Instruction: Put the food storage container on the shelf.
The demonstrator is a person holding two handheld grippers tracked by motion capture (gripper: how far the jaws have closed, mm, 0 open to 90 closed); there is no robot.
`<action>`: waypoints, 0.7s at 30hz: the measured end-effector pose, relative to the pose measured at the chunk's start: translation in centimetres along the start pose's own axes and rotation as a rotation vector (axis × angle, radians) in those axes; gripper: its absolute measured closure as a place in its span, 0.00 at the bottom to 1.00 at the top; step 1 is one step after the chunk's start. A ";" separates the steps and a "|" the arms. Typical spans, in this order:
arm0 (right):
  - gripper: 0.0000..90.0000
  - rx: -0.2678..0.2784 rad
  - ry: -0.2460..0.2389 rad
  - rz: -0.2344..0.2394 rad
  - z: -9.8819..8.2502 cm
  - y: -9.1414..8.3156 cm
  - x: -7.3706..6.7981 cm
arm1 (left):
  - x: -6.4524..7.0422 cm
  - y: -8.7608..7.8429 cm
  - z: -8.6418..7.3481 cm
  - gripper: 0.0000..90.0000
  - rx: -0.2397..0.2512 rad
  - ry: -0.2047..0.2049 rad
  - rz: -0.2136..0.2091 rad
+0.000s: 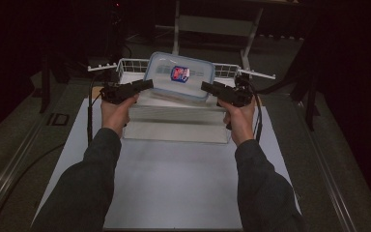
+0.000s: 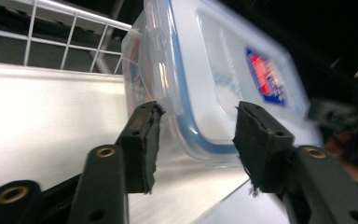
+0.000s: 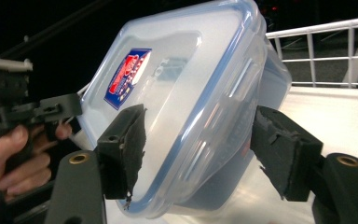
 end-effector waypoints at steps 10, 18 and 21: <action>0.29 -0.015 -0.178 -0.130 0.5 -0.1 -1.2 | 0.4 -0.7 0.5 0.55 0.043 0.015 0.010; 0.30 -0.039 -0.290 -0.087 1.0 -1.5 -2.6 | 1.1 -2.0 1.0 0.51 0.021 0.101 0.002; 0.30 -0.102 -0.370 -0.059 0.8 -2.2 -3.6 | 1.4 -2.5 1.0 0.48 -0.001 0.145 0.008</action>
Point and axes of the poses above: each handheld gripper's, and its own axes: y roughly forward along the jaws, z roughly out of its top, x roughly to its right, the point moved 1 cm from there along y, roughly forward along the jaws, and after that the axes turned 13 degrees about x, right-handed, at the moved point
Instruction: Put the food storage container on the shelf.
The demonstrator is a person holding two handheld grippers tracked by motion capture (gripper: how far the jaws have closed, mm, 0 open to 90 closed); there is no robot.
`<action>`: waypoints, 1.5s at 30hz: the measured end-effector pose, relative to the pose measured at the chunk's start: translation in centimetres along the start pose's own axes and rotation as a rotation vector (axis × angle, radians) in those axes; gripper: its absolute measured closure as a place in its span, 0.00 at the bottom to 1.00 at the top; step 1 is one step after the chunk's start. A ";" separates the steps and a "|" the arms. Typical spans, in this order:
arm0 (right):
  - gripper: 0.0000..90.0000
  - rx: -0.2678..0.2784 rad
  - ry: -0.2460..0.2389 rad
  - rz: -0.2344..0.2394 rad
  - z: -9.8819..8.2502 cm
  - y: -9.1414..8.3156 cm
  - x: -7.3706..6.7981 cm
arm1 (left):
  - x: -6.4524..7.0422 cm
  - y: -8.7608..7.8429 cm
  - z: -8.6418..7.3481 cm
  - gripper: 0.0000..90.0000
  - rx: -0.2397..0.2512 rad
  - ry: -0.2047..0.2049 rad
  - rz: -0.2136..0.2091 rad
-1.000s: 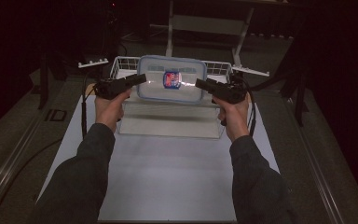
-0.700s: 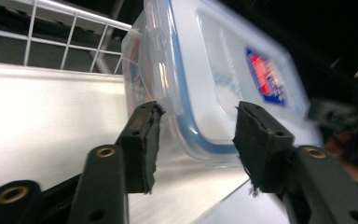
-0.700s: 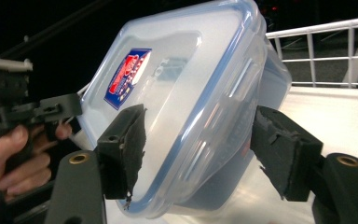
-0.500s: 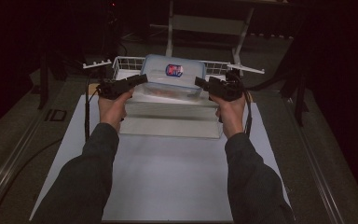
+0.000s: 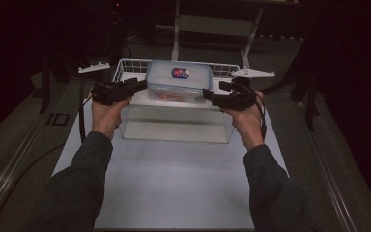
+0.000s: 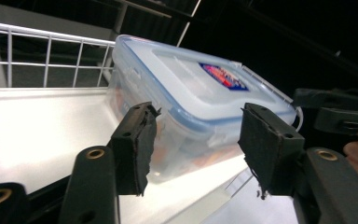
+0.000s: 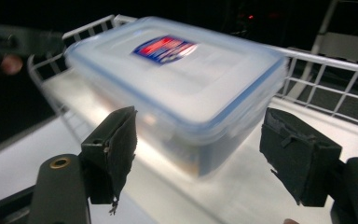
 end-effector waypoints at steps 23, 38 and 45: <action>0.25 -0.138 -0.138 0.121 -6.2 -4.4 -3.5 | 3.4 -7.8 -5.8 0.39 -0.149 0.311 0.010; 0.19 -0.157 -0.092 0.058 -14.6 -11.6 -2.8 | 1.8 -15.6 -13.8 0.29 -0.164 0.325 0.153; 0.18 -0.131 -0.092 -0.008 -17.1 -13.8 -2.1 | 1.1 -16.5 -14.8 0.26 -0.129 0.330 0.209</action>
Point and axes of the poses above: each handheld gripper's, and its own axes: y roughly forward along the jaws, z roughly out of its top, x roughly to its right, the point moved 1 cm from there along y, roughly forward along the jaws, and after that the axes turned 13 degrees about x, right-handed, at the moved point
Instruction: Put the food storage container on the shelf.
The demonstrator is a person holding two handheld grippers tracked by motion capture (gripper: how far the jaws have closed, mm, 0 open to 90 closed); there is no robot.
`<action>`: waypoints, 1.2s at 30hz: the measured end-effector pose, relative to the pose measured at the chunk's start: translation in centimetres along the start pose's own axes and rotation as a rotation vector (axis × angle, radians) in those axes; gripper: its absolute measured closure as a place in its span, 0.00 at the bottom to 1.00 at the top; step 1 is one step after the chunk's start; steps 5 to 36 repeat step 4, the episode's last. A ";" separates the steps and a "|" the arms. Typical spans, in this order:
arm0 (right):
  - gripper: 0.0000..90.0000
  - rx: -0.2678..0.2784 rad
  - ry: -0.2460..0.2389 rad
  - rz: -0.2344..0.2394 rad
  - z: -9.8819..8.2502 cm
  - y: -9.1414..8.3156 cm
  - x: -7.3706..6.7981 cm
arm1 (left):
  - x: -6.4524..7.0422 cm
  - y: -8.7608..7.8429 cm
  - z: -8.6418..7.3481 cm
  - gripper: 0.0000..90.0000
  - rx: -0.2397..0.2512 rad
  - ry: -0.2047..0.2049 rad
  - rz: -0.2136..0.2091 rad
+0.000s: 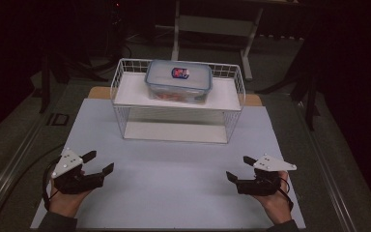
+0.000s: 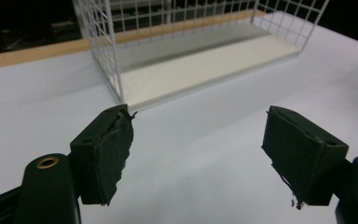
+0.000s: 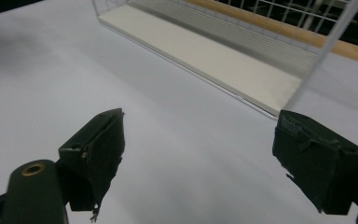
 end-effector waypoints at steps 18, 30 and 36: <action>0.19 0.025 0.006 -0.016 -0.3 -0.2 0.3 | 0.0 0.3 -0.4 0.25 -0.013 0.021 0.011; 0.19 0.025 0.006 -0.016 -0.3 -0.2 0.3 | 0.0 0.3 -0.4 0.25 -0.013 0.021 0.011; 0.19 0.025 0.006 -0.016 -0.3 -0.2 0.3 | 0.0 0.3 -0.4 0.25 -0.013 0.021 0.011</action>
Point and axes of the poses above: each handheld gripper's, and its own axes: y roughly forward along the jaws, z roughly out of its top, x roughly to its right, the point moved 1 cm from there along y, roughly forward along the jaws, and after that the axes turned 13 degrees about x, right-handed, at the moved point
